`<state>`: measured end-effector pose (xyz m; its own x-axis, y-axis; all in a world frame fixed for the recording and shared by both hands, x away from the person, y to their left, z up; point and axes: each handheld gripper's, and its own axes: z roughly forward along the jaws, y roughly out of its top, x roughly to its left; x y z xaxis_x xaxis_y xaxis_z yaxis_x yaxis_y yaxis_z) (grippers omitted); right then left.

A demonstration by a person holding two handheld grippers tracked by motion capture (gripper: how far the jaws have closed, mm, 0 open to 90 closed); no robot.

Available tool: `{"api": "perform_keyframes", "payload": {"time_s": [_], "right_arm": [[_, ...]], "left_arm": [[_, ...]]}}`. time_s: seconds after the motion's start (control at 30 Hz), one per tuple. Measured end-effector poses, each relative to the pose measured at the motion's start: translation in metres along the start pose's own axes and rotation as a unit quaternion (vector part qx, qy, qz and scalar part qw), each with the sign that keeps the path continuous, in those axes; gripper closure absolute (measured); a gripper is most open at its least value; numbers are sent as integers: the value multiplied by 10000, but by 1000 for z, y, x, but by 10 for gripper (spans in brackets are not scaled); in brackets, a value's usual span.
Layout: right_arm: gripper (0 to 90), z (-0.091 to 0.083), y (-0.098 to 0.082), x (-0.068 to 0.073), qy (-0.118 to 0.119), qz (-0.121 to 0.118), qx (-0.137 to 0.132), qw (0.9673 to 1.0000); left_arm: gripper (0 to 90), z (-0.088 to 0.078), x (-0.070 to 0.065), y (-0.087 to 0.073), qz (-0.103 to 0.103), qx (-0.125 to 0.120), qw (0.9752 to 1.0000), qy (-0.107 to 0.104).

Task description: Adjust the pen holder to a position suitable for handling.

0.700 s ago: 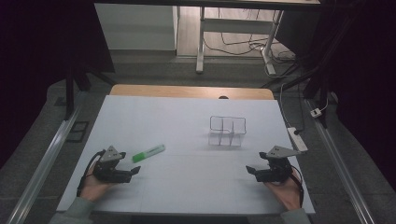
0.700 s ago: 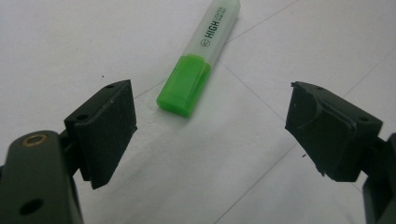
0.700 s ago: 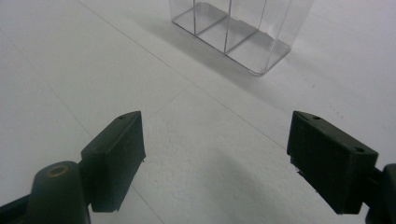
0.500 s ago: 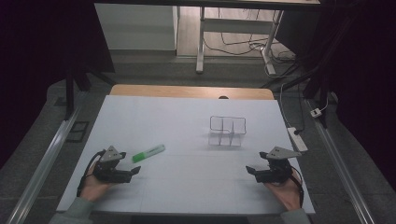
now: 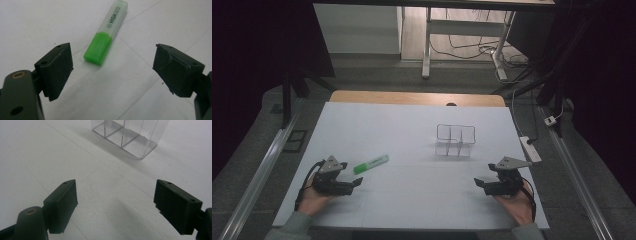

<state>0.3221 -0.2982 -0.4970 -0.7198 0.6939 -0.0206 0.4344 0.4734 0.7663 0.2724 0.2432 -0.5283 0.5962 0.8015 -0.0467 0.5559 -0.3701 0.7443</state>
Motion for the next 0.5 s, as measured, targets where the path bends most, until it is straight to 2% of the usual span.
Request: {"api": "perform_keyframes", "payload": {"time_s": [0.2, 0.5], "right_arm": [[193, 2, 3, 0, 8, 15, 41, 10000], [242, 8, 19, 0, 6, 89, 84, 9999]], "left_arm": [[160, 1, 0, 0, -5, 4, 10000, -4], [157, 0, 0, -1, -11, 28, 10000, 2]]}}
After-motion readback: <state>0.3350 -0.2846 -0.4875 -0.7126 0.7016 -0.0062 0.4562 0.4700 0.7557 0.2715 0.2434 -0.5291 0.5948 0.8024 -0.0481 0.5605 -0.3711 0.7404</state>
